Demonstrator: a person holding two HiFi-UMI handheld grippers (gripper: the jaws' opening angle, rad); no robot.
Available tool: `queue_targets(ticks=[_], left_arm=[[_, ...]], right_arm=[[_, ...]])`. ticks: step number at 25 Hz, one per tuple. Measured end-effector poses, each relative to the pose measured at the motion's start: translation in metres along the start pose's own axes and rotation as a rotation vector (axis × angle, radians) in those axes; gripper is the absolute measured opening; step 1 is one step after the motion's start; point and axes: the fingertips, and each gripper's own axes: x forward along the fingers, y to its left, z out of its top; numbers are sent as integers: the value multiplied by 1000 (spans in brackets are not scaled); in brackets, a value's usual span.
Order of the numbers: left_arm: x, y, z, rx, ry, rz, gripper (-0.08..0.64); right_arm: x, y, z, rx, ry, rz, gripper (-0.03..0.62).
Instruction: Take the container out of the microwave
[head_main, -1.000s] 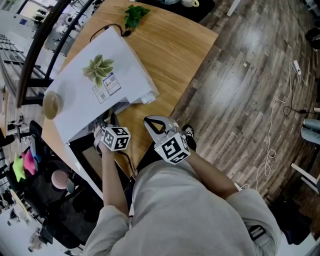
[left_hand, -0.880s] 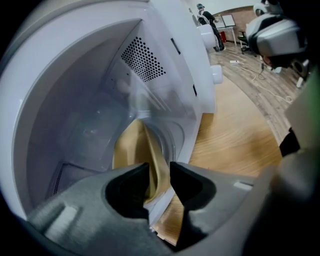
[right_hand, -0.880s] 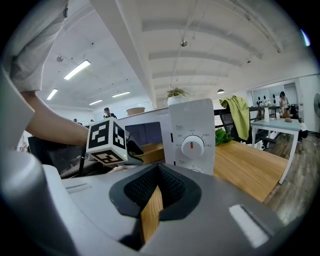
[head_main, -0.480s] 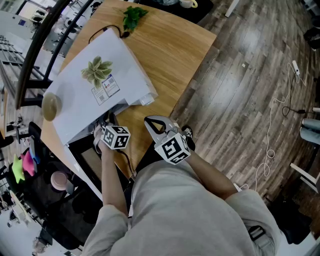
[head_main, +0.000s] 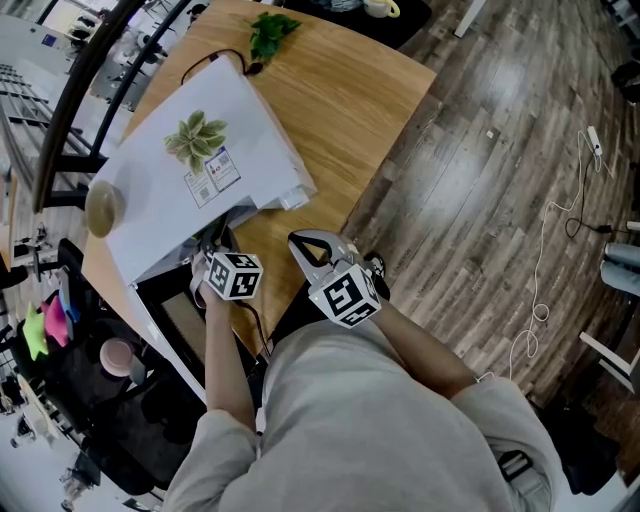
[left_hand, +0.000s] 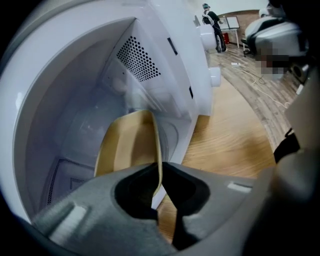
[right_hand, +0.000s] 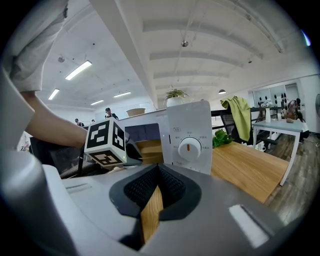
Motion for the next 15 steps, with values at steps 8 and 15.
queue_targets(ticks=[8, 15], left_arm=[[-9, -6, -3, -55, -9, -10, 27], [-14, -9, -4, -94, -20, -10, 28]], right_arm=[[-2, 3, 2, -10, -5, 20, 11], [-3, 4, -1, -13, -1, 32, 11]])
